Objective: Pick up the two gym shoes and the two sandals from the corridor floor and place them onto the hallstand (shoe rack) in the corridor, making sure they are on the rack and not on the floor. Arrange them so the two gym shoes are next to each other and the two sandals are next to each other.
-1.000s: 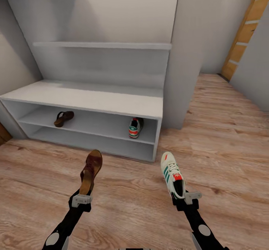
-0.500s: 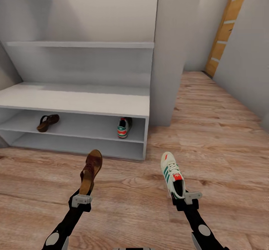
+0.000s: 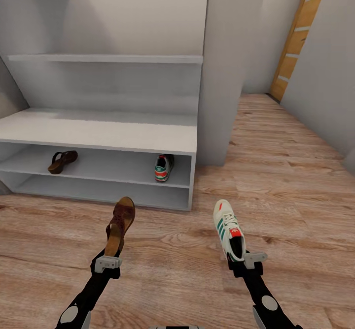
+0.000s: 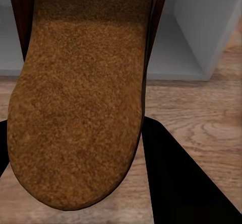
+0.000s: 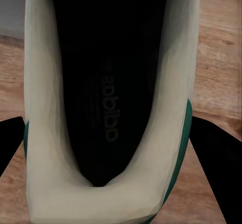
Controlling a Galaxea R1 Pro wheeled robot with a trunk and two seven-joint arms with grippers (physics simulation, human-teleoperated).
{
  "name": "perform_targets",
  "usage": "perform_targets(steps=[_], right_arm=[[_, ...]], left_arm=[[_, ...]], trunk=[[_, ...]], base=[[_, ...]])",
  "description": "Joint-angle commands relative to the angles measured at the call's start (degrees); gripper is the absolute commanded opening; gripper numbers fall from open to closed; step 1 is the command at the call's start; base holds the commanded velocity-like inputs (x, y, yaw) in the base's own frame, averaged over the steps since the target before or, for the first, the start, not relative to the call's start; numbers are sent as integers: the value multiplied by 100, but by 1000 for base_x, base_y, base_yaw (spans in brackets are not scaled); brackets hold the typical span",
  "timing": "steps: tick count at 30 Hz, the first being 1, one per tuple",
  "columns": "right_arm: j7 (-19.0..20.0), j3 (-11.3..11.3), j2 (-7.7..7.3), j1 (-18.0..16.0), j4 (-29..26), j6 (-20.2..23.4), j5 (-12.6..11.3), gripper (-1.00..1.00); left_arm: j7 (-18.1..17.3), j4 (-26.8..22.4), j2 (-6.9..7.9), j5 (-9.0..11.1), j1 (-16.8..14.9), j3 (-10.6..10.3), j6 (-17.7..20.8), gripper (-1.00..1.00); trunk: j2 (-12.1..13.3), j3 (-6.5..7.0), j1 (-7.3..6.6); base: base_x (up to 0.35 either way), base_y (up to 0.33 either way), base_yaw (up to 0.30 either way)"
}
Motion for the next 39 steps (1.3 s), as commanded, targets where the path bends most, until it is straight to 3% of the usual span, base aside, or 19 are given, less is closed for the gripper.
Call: perform_targets(steps=[1,11,28,39], right_arm=[[-49,23,-5,-3,3,-8,41,-100],[-56,23,-6,-3,3,-9,41,-100],[-57,25,-6,-1,3,-9,41,-100],[-61,25,4,-2,3,-4,46,-100]], left_arm=[[-35,-1,-10,-78,-5,44,-29,-100],[-35,-1,-10,-78,-2,48,-28,-100],[-35,-1,-10,-78,-4,48,-28,-100],[-35,-1,-10,-78,-3,48,-28,-100]], trunk=[[-2,-4,-1],[-2,-4,-1],[-2,-4,-1],[-2,-4,-1]], base=[[0,0,0],[0,40,0],[0,235,0],[0,40,0]])
